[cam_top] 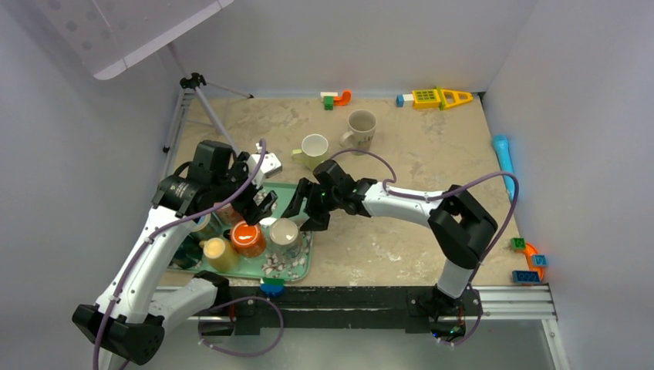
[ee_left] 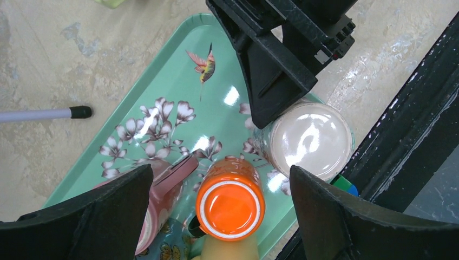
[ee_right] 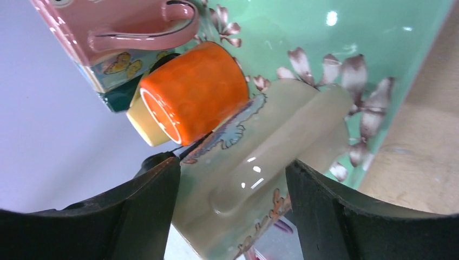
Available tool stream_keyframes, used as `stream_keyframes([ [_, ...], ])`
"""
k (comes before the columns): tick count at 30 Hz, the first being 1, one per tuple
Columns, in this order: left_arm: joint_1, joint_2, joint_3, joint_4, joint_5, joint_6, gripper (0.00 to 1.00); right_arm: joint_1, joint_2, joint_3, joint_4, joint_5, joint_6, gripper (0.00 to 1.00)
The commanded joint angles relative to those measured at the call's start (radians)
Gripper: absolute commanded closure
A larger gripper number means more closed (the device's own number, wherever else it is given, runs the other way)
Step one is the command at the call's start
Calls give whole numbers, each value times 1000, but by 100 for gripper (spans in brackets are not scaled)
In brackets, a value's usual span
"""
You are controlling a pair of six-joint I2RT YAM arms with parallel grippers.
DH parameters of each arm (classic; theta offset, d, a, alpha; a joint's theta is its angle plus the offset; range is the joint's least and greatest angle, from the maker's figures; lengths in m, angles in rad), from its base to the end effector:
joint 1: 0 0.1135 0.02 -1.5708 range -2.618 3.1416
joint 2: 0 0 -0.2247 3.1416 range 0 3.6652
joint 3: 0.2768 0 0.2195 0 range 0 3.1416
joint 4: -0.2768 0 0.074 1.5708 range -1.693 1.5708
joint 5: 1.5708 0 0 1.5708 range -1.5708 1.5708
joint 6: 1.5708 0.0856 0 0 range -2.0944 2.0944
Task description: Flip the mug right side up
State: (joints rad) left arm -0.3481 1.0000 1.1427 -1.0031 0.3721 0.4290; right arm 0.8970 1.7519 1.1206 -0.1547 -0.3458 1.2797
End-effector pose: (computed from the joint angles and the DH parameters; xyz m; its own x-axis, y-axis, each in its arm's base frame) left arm 0.1768 -0.0972 0.2754 -0.4232 0.5658 -0.7077 0.7881 0.6152 0.0206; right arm 0.2116 0.3116 0.1490 -0.9741 0.2243 0.0269 0.1690 0.6444 0.7458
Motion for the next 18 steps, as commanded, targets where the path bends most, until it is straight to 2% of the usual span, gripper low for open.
stream_keyframes([
  [1, 5, -9, -9, 34, 24, -4, 0, 11, 44, 12, 127, -58, 66, 26],
  [6, 4, -16, -8, 31, 21, -4, 0, 10, 118, 25, 235, -103, 91, 33],
  [7, 4, -17, -8, 31, 23, -4, 0, 10, 123, 34, 239, -94, 85, 37],
  [8, 5, -18, -8, 32, 26, -4, 0, 9, 127, 37, 256, -91, 81, 43],
  [12, 4, -16, -11, 30, 27, -1, 0, 9, 140, 39, 334, -124, 70, 85],
  [14, 5, -17, -12, 31, 27, 1, 0, 8, 145, 38, 353, -139, 59, 100],
  [16, 5, -16, -12, 30, 23, 2, 0, 8, 141, 36, 366, -154, 45, 100],
  [17, 5, -16, -11, 30, 22, 2, 0, 8, 134, 38, 367, -155, -52, 100],
  [18, 5, -17, -11, 29, 22, 1, 0, 9, 126, 43, 363, -152, -1, 100],
])
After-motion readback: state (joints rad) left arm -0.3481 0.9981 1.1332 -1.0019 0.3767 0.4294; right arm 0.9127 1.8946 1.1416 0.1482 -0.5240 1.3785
